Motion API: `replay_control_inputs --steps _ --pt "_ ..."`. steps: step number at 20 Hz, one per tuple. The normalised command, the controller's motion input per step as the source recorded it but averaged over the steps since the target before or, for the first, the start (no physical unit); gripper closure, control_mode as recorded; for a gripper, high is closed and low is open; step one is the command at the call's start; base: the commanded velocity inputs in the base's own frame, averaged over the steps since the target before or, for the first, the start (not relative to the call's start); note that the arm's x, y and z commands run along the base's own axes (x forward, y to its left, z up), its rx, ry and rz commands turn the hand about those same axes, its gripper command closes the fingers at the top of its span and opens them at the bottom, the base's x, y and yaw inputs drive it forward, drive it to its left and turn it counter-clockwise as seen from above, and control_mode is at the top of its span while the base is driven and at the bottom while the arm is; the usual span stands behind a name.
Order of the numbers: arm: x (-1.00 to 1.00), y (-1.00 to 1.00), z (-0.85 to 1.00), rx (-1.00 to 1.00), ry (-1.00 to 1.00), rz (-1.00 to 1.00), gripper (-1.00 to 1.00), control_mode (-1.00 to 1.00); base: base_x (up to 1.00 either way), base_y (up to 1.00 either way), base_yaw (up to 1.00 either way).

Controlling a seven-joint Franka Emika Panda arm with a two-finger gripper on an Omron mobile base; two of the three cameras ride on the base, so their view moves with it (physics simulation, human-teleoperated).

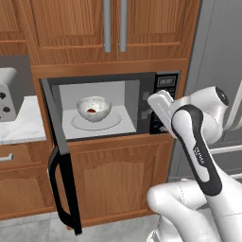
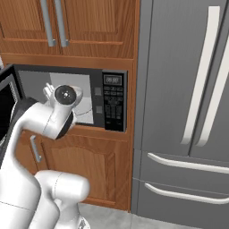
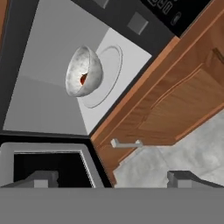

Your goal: The microwave is finished heating the shrimp and tomato. Take the bowl containing the food and place it on the dining counter.

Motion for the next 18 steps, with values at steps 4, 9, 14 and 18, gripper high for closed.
replay_control_inputs --steps 4,9,14,18 --pt "0.39 0.10 -0.15 -0.01 -0.08 0.00 -1.00 -1.00 0.00 0.00 0.00" --pt "0.62 0.25 -0.13 0.00 0.00 0.00 -1.00 -1.00 0.00 0.00 0.00" --pt "0.72 0.33 -0.21 0.00 0.00 0.00 -1.00 -1.00 0.00 0.00 0.00" --pt "0.71 0.26 -0.30 -0.01 0.01 0.00 -1.00 -1.00 0.00 0.00 0.00"
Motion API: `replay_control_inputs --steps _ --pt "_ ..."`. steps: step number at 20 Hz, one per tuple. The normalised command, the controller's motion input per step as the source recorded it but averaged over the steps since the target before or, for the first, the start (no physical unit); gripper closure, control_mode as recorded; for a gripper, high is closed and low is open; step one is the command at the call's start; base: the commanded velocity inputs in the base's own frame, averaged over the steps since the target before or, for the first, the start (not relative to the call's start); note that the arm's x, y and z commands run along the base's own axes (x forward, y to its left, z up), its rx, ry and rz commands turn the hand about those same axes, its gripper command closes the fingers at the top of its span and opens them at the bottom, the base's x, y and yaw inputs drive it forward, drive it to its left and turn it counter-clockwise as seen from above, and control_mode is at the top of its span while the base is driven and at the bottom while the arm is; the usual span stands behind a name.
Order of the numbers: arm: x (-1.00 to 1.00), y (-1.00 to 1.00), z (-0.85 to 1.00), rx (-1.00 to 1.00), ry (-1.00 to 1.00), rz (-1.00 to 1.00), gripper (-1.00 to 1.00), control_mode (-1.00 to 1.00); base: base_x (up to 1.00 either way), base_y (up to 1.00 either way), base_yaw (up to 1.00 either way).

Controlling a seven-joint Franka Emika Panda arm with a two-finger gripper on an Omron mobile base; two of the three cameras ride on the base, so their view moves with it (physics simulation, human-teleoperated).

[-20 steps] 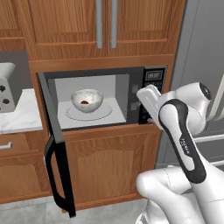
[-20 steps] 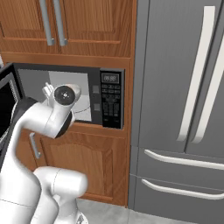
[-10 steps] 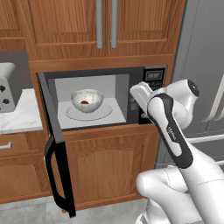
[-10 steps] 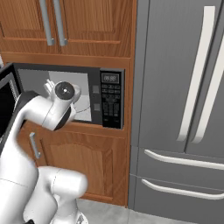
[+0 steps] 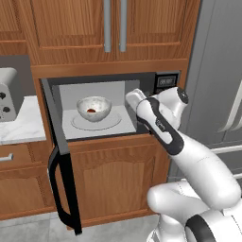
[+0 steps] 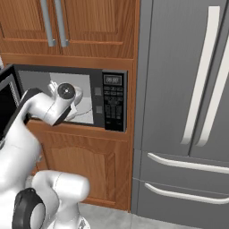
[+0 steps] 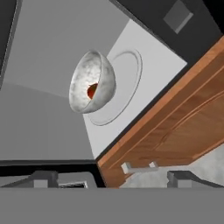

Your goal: The microwave is finished heating the shrimp and tomato. Take the bowl containing the food and place it on the dining counter.

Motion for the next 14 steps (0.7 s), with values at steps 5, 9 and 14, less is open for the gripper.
replay_control_inputs --steps 5,9,14 --pt "0.68 0.29 -0.28 -0.01 0.00 0.00 -1.00 -1.00 0.00 0.00 0.00" --pt "0.60 0.29 -0.23 0.00 0.00 0.00 -1.00 -1.00 0.00 0.00 0.00" --pt "0.60 0.25 -0.24 0.00 0.00 0.00 -1.00 -1.00 0.00 0.00 0.00"
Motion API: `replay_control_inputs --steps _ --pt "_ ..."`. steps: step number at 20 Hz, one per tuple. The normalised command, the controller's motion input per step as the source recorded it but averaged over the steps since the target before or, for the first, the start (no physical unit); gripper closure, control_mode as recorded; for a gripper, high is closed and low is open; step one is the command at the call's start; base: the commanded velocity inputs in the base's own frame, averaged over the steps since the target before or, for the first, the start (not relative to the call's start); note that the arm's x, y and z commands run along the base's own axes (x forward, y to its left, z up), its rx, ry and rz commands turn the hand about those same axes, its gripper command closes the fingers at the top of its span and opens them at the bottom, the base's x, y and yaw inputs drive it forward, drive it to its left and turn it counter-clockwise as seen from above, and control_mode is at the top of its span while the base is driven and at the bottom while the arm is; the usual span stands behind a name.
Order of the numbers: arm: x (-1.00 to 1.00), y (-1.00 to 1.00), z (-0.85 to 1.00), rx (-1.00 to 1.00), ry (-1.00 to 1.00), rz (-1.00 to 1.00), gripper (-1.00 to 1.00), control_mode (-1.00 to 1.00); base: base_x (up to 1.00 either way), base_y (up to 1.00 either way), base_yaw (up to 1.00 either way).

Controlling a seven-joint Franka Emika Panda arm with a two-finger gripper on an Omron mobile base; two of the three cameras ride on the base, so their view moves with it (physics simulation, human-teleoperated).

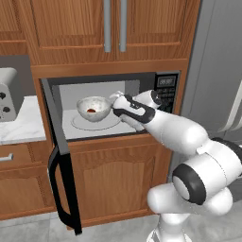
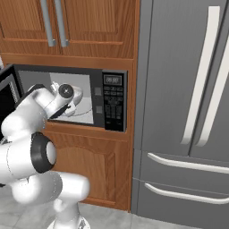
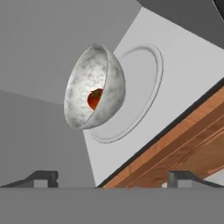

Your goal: The microwave is finished heating the shrimp and tomato. Take the bowl containing the food and place it on the dining counter.

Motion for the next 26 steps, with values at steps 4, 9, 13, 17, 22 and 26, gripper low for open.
replay_control_inputs --steps 4,9,13,17,22,26 --pt "0.57 0.14 -0.16 0.00 0.00 0.00 -1.00 -1.00 0.00 0.00 0.00" --pt "0.48 0.09 -0.33 0.00 -0.01 0.00 -1.00 -1.00 0.00 0.00 0.00" --pt "0.48 0.09 -0.32 0.00 -0.01 0.00 -1.00 -1.00 0.00 0.00 0.00" --pt "0.48 0.09 -0.23 0.00 -0.01 0.00 -1.00 -1.00 0.00 0.00 0.00" --pt "0.43 0.11 -0.16 0.00 0.00 0.00 -1.00 -1.00 0.00 0.00 0.00" --pt "0.42 0.19 -0.12 0.00 0.00 0.00 -1.00 -1.00 0.00 0.00 0.00"
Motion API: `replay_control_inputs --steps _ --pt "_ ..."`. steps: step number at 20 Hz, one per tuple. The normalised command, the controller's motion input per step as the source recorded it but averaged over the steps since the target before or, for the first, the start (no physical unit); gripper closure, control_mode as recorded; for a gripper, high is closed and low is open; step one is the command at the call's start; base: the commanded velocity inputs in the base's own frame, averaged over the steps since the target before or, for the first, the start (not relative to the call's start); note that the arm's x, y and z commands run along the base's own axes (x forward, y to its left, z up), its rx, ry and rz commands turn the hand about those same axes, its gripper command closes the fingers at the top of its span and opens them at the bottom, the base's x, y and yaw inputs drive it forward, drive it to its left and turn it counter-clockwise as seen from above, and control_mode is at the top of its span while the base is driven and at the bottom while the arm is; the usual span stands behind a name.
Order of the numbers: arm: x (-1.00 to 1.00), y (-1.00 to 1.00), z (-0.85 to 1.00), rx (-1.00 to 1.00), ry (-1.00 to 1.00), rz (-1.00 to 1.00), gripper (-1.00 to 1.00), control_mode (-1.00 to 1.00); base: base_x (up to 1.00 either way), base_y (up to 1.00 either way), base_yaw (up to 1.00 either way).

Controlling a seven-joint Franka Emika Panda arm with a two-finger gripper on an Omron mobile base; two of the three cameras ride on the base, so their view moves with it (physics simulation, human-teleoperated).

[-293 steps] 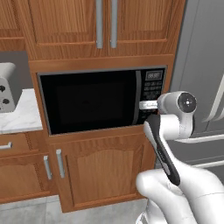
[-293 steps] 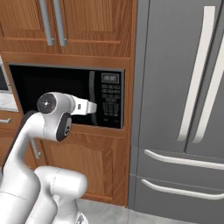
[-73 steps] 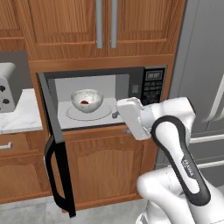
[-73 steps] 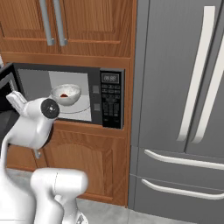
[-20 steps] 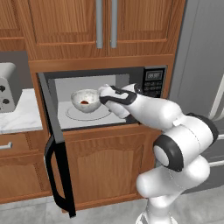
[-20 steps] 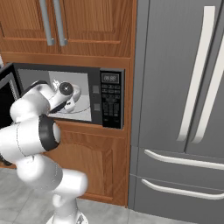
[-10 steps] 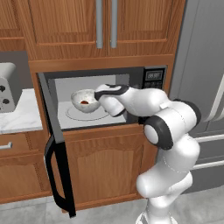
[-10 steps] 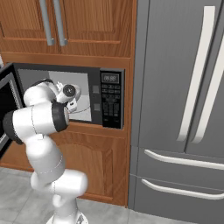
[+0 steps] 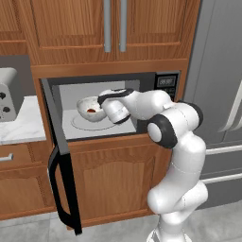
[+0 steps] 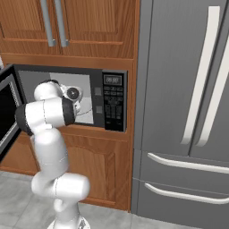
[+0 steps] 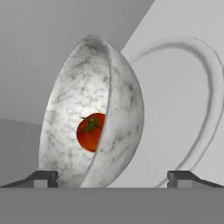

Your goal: The microwave is finished heating the shrimp and tomato. Take the bowl containing the food and place it on the dining counter.

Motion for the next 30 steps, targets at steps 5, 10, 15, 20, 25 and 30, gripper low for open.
replay_control_inputs --steps 5,10,15,20,25,30 --pt "0.37 0.23 -0.05 0.00 0.00 0.00 -1.00 -1.00 0.00 0.00 0.00" --pt "0.21 0.08 -0.18 0.00 0.00 0.00 -1.00 -1.00 0.00 0.00 0.00" --pt "0.18 0.00 -0.16 0.00 0.00 0.00 -1.00 -1.00 0.00 0.00 0.00" --pt "0.03 0.00 -0.05 0.00 0.01 0.00 1.00 -1.00 0.00 0.00 0.00" --pt "0.00 0.00 0.00 0.00 0.00 0.00 1.00 -1.00 0.00 0.00 0.00" --pt "-0.10 0.00 0.00 0.00 0.00 0.00 1.00 -1.00 0.00 0.00 0.00"
